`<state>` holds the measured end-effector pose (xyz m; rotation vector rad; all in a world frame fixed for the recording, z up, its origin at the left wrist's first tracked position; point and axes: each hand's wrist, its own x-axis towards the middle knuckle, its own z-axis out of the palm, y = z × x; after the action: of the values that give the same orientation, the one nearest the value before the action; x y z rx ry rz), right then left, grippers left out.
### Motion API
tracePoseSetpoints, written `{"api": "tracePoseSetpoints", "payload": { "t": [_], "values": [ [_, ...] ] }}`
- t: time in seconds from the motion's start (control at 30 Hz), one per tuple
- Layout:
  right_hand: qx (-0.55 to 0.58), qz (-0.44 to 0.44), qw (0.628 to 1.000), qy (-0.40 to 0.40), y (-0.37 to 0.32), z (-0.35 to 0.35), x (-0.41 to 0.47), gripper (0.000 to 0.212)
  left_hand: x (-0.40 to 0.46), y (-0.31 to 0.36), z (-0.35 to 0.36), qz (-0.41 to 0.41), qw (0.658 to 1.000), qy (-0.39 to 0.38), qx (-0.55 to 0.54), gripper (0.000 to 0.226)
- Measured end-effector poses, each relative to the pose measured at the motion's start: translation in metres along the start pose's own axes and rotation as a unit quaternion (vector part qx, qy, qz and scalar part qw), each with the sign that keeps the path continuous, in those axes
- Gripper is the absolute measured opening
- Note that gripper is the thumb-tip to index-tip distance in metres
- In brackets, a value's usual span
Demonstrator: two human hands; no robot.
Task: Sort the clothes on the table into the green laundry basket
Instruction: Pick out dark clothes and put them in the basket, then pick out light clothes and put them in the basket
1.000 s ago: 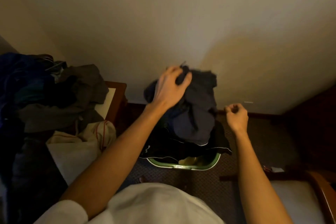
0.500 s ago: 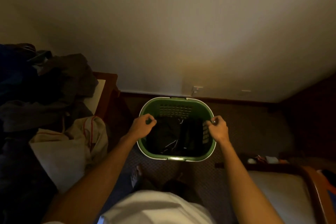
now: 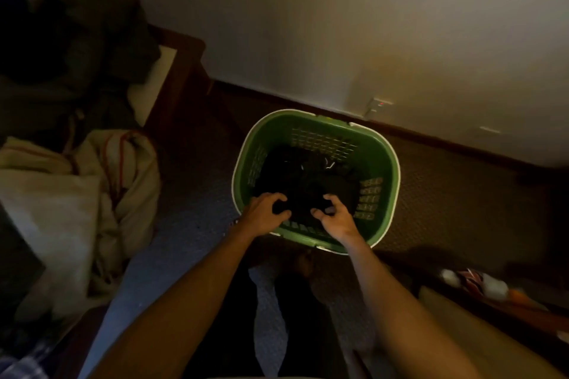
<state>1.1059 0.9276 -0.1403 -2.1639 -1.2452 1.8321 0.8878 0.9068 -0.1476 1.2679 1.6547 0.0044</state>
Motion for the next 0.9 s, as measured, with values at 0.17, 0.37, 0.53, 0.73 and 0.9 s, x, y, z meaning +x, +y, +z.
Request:
{"api": "tracePoseSetpoints", "payload": {
  "t": [0.17, 0.37, 0.53, 0.73, 0.9],
  "values": [
    [-0.032, -0.046, 0.997, -0.046, -0.033, 0.046, -0.003, 0.048, -0.042, -0.001, -0.024, 0.018, 0.994, 0.087, -0.056, 0.048],
    [-0.064, -0.213, 0.973, -0.057, -0.128, 0.107, -0.044, 0.042, -0.147, -0.025, -0.107, 0.053, 0.947, 0.306, -0.086, 0.039],
    [-0.031, -0.333, 0.926, -0.176, -0.199, 0.189, -0.124, 0.088, -0.262, -0.066, -0.145, 0.053, 0.849, 0.525, 0.009, 0.030],
    [-0.125, -0.394, 0.896, -0.162, -0.232, 0.312, -0.192, 0.134, -0.325, -0.208, -0.140, -0.128, 0.816, 0.559, 0.079, 0.067],
    [-0.220, -0.376, 0.885, -0.163, -0.252, 0.417, -0.212, 0.123, -0.346, -0.324, -0.159, -0.162, 0.837, 0.516, 0.081, 0.071]
  ]
}}
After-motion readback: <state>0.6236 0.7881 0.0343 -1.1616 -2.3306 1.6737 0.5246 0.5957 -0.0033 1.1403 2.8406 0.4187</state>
